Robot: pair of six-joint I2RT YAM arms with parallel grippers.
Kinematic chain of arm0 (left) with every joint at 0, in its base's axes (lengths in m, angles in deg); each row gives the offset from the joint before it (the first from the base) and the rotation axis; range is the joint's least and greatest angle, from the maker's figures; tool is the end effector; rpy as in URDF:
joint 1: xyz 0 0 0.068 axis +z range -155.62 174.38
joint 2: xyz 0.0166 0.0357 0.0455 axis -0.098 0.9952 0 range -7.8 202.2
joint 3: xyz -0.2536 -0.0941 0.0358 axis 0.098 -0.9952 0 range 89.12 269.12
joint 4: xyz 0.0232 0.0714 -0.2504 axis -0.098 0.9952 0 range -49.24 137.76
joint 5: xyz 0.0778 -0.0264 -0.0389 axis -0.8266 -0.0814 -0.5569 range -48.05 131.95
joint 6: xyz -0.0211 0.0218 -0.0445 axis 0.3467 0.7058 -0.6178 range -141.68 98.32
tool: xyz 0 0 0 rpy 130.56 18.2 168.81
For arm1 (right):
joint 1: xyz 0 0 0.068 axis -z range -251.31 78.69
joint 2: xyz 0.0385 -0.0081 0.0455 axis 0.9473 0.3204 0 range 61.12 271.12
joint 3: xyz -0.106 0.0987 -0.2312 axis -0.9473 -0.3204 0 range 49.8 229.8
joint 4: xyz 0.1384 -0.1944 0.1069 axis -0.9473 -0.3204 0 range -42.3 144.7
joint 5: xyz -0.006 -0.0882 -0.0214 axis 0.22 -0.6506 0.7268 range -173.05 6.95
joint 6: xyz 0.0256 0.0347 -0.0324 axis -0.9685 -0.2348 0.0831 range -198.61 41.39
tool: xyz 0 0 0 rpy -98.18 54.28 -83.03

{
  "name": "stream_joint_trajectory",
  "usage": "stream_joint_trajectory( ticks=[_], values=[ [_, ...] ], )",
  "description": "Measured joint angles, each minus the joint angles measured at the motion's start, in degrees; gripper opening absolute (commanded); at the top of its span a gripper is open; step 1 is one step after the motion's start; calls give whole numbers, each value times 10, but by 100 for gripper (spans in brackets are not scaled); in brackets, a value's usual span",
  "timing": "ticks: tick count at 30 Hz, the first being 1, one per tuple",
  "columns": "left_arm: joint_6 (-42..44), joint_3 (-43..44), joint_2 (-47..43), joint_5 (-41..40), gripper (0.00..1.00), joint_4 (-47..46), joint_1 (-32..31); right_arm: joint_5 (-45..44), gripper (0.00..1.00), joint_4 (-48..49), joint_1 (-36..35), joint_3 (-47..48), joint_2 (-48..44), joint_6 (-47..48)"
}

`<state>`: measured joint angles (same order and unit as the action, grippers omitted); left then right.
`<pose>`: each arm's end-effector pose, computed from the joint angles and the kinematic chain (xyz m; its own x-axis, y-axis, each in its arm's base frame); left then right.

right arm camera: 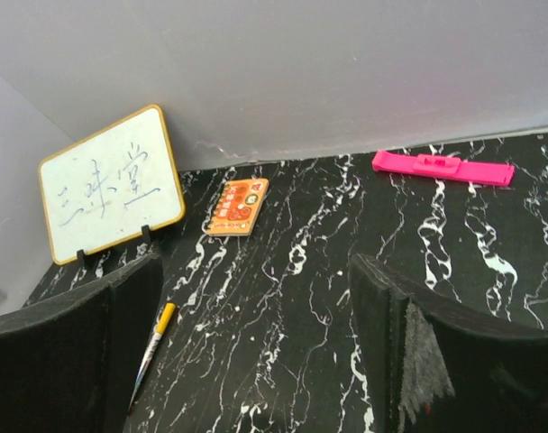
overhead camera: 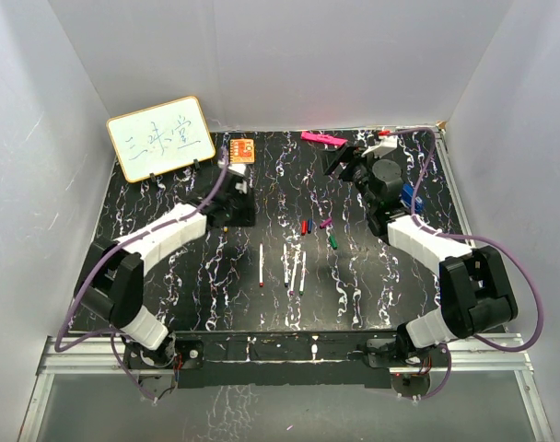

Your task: Insert the pens into the pen caps

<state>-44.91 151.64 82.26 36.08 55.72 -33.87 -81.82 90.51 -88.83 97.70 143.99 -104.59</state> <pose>0.3064 -0.1605 0.2437 -0.7064 -0.0658 -0.7047 0.1369 0.9642 -0.2272 0.3164 0.1006 0.2858 -0.1283 0.4188 -0.8990 -0.2950 0.8493 0.4378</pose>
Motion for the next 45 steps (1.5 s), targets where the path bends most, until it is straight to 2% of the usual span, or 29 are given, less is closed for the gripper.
stream_joint_trajectory(
  ticks=[5, 10, 20, 31, 45],
  values=[
    [-26, -22, 0, 6, 53, 36, -78, -19, 74, -44, -5, 1, 9, 5],
    [-47, -24, 4, 5, 53, 75, -96, -47, 72, -89, -19, 1, 16, 18],
    [-76, -22, 64, 3, 53, 113, -148, -47, 68, -92, -26, 1, 17, 21],
    [-88, -5, 105, -4, 52, 140, -160, -34, 67, -91, -26, 1, 17, 19],
    [-94, 10, 121, -13, 46, 161, -165, -28, 67, -90, -26, 1, 17, 19]
  ],
)
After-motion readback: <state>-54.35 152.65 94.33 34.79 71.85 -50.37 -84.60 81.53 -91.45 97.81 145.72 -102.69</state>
